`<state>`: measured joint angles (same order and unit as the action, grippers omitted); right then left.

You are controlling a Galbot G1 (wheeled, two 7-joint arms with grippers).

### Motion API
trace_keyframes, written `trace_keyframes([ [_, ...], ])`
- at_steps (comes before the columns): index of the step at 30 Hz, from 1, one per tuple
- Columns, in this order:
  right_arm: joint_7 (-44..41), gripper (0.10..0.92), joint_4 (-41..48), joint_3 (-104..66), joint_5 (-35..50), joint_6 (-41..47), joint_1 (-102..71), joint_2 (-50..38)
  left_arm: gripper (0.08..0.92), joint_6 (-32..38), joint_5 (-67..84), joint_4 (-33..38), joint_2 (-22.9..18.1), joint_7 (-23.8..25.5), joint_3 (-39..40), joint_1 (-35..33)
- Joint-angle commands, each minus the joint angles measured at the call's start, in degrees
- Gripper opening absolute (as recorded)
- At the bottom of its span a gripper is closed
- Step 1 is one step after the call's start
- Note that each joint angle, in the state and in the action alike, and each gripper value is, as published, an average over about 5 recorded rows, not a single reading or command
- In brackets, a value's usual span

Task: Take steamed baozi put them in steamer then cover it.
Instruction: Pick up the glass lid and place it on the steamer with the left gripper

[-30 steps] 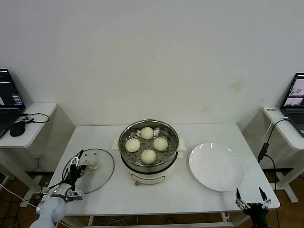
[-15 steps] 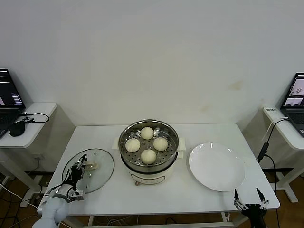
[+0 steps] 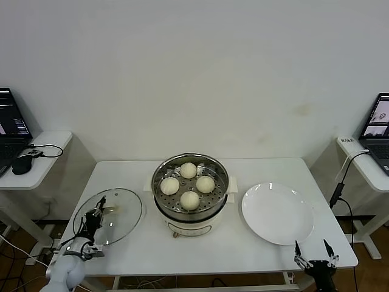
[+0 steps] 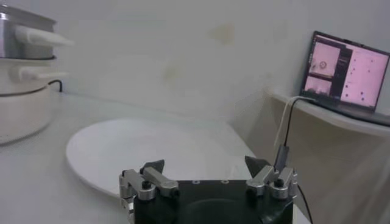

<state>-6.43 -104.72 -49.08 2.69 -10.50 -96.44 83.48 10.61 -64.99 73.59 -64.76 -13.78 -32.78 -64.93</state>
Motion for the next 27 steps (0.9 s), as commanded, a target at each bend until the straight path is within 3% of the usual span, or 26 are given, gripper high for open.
trace_keyframes([
  [1, -0.05, 0.823, -0.73, 1.29, -0.41, 0.18, -0.10, 0.24, 0.141, -4.36, 3.34, 15.70, 3.25, 2.70, -3.39, -5.50],
  [13, -0.16, 0.823, -1.28, 2.16, -2.24, -0.18, -0.63, 0.01, 0.141, -15.75, 9.74, 36.40, 12.20, 15.78, -6.40, -9.71],
  [20, 0.14, 0.823, -1.52, 3.06, -5.27, -1.26, -1.08, 0.56, 0.141, -24.37, 13.27, 44.47, 15.05, 21.10, 2.96, -6.97],
  [27, 1.29, 0.823, -1.10, 4.84, -9.70, -2.65, -1.18, 2.17, 0.141, -29.10, 9.49, 44.50, 14.66, 23.85, 16.68, -0.01],
])
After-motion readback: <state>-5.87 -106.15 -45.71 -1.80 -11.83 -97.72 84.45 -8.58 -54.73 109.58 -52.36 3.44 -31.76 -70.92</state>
